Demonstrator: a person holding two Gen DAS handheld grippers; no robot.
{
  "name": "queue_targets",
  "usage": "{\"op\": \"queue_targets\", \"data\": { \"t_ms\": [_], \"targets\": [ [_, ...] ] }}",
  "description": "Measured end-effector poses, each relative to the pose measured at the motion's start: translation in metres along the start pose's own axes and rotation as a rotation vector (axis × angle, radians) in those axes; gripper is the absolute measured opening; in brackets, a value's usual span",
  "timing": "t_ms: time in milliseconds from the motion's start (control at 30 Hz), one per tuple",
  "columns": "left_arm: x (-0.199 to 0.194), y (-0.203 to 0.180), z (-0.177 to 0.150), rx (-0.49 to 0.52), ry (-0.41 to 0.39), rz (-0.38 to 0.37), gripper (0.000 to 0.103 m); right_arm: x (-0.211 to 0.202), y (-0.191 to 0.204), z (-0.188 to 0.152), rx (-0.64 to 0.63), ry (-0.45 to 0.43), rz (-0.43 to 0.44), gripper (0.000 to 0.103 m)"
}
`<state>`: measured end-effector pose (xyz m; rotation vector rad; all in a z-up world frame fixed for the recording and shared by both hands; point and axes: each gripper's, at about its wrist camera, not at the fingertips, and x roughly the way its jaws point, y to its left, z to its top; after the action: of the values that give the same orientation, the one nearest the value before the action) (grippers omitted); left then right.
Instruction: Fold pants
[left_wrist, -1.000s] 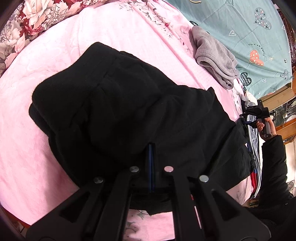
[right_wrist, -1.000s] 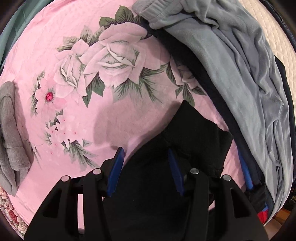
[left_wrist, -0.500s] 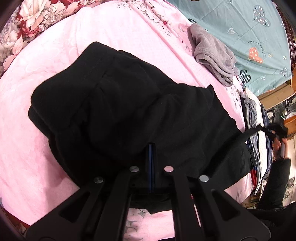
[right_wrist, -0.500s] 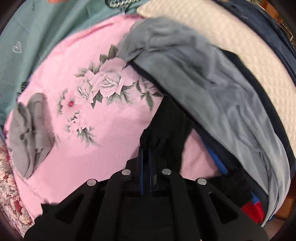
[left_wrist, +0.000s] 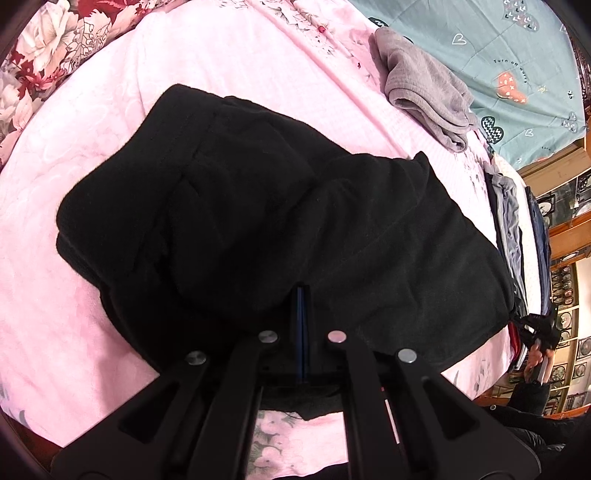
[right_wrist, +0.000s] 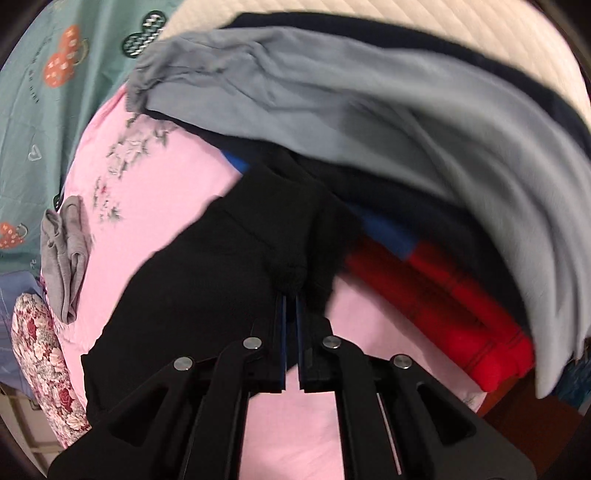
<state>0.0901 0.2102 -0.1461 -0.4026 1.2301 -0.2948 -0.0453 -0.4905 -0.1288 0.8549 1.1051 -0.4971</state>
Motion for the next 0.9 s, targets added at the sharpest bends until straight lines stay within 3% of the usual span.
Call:
{"op": "queue_targets", "data": {
  "t_ms": [133,267,333,367,433,567,633,700,900],
  "targets": [
    [-0.001,0.001,-0.002,-0.010,-0.011,-0.002,0.003,0.005,-0.018,-0.004,0.028,0.000,0.066,0.002],
    [-0.002,-0.001,-0.006,-0.001,-0.029,0.007,0.003,-0.001,-0.009,-0.004,-0.045,0.000,0.041,0.003],
    [-0.002,-0.003,-0.006,0.009,-0.033,0.018,0.003,-0.004,-0.006,-0.005,-0.068,-0.003,-0.005,0.020],
    [-0.002,-0.004,-0.007,0.013,-0.033,0.023,0.003,-0.008,-0.006,-0.007,-0.073,-0.014,-0.020,0.023],
    [-0.002,-0.005,-0.006,0.017,-0.029,0.034,0.003,-0.020,-0.002,-0.014,-0.098,-0.045,-0.036,0.023],
    [-0.007,-0.018,-0.008,0.049,-0.036,0.111,0.003,-0.036,0.032,-0.033,-0.218,-0.063,0.025,0.025],
    [-0.011,-0.028,-0.010,0.081,-0.045,0.146,0.010,-0.029,0.062,-0.046,-0.326,-0.039,0.044,0.025],
    [-0.015,-0.042,-0.011,0.113,-0.063,0.157,0.025,-0.010,0.092,-0.058,-0.432,-0.003,0.035,0.025],
    [-0.022,-0.088,-0.009,0.222,-0.111,0.063,0.026,0.037,0.111,-0.068,-0.476,0.064,-0.094,0.026]
  ]
}}
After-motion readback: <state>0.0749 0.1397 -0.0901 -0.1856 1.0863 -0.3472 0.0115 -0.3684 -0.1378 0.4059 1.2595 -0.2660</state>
